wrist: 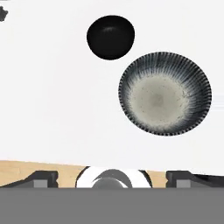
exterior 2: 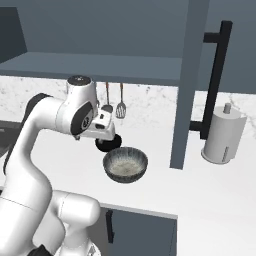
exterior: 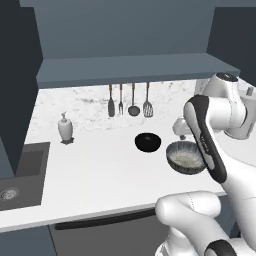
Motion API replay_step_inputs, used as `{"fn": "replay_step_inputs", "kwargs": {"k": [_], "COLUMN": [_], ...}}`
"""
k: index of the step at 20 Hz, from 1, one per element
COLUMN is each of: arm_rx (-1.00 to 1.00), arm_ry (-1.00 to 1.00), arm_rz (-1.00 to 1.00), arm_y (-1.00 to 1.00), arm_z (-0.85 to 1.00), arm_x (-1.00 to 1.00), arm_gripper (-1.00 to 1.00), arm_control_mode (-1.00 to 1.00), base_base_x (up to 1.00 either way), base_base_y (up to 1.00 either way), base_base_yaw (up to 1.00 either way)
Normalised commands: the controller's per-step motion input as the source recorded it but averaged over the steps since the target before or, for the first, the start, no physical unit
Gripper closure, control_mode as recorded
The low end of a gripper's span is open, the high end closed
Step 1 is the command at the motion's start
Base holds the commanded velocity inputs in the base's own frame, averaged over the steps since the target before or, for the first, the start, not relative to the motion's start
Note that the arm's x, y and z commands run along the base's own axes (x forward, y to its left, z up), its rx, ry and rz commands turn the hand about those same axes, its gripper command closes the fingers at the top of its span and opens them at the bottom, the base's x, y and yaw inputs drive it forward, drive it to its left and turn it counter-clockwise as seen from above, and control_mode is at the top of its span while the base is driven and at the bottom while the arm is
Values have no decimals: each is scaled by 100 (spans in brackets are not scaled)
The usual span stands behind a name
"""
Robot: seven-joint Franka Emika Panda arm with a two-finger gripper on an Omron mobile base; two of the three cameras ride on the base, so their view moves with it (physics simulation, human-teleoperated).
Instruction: Pick up the bowls on the counter and stack them on top of one another in the open cabinet. Place the smaller bowl on top of the larger bowl.
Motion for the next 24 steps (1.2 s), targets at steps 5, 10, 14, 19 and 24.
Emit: {"fn": "replay_step_inputs", "kwargs": {"k": [5,10,14,19,24], "arm_rx": [0,3,12,5,0], "arm_ry": [0,0,-4,9,20], "arm_rz": [-10,-1,0,-3,-15], "arm_y": [-11,0,0,-14,-27], "arm_z": [-40,-18,-13,-16,-21], "arm_x": [7,37,29,38,26], "arm_gripper": [-100,-100,-100,-100,-100], "arm_control_mode": [-100,-100,-100,-100,-100], "base_base_x": [0,0,0,0,0], "base_base_y": [0,0,0,0,0], "base_base_yaw": [0,0,0,0,0]}}
